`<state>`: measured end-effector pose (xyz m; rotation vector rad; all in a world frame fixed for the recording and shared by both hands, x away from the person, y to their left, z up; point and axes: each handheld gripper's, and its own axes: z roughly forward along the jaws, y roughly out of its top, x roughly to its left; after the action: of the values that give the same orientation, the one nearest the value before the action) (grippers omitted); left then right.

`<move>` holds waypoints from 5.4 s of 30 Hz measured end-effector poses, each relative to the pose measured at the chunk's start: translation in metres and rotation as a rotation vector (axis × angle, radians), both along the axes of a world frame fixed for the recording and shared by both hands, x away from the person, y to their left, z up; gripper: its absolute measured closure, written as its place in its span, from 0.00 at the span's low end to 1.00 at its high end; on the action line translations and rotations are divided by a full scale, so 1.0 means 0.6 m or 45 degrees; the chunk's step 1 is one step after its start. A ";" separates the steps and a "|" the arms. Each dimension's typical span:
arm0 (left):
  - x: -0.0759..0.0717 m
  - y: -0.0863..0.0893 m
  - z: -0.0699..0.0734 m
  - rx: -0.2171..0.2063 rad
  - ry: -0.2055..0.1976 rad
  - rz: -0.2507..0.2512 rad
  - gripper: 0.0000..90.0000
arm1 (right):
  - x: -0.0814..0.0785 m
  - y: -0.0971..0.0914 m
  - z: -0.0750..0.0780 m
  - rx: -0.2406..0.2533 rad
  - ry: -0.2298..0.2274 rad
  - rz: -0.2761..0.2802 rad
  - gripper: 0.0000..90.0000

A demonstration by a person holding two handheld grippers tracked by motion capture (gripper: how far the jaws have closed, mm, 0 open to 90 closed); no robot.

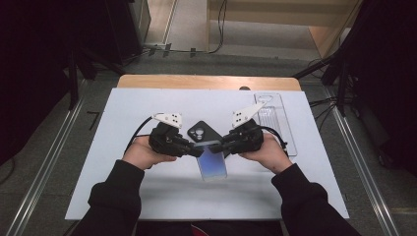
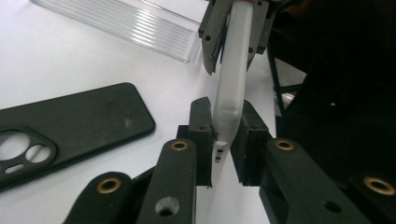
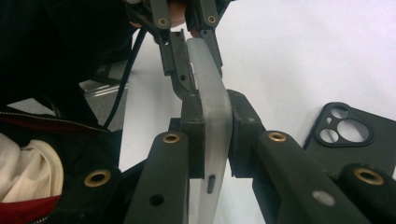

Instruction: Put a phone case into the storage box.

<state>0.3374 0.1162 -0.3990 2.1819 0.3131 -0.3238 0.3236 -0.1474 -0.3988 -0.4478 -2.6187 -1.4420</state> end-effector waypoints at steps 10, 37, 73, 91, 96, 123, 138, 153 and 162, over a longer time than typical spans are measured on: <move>0.003 0.002 0.006 0.058 0.023 0.074 0.89 | 0.005 -0.002 -0.002 0.014 0.044 -0.072 0.67; 0.018 0.032 0.048 0.133 0.133 0.615 0.89 | -0.006 0.008 -0.018 0.091 0.075 -0.576 0.00; 0.000 0.001 0.055 0.164 0.247 0.807 0.89 | -0.022 0.113 -0.046 -0.052 -0.053 -0.773 0.05; -0.003 0.006 0.070 0.125 0.251 0.785 0.52 | -0.005 0.090 -0.051 -0.092 -0.052 -0.799 0.17; -0.006 0.011 0.064 0.128 0.073 0.752 0.39 | 0.003 0.068 -0.047 -0.079 -0.050 -0.826 0.17; -0.024 0.037 -0.059 0.245 0.027 0.467 0.34 | 0.013 -0.001 -0.013 -0.023 -0.061 -0.756 0.17; -0.060 0.074 -0.078 0.194 0.014 0.513 0.33 | 0.020 -0.035 0.001 -0.007 -0.055 -0.786 0.17; -0.094 0.102 -0.089 0.194 0.057 0.570 0.33 | 0.031 -0.095 0.032 0.048 -0.071 -0.916 0.17; -0.092 0.110 -0.091 0.186 0.063 0.599 0.33 | 0.046 -0.135 0.038 0.068 -0.081 -1.055 0.17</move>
<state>0.2820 0.1820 -0.4533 2.1627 0.8821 -0.0915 0.3511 -0.2284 -0.3761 -1.6385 -2.5296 -1.7065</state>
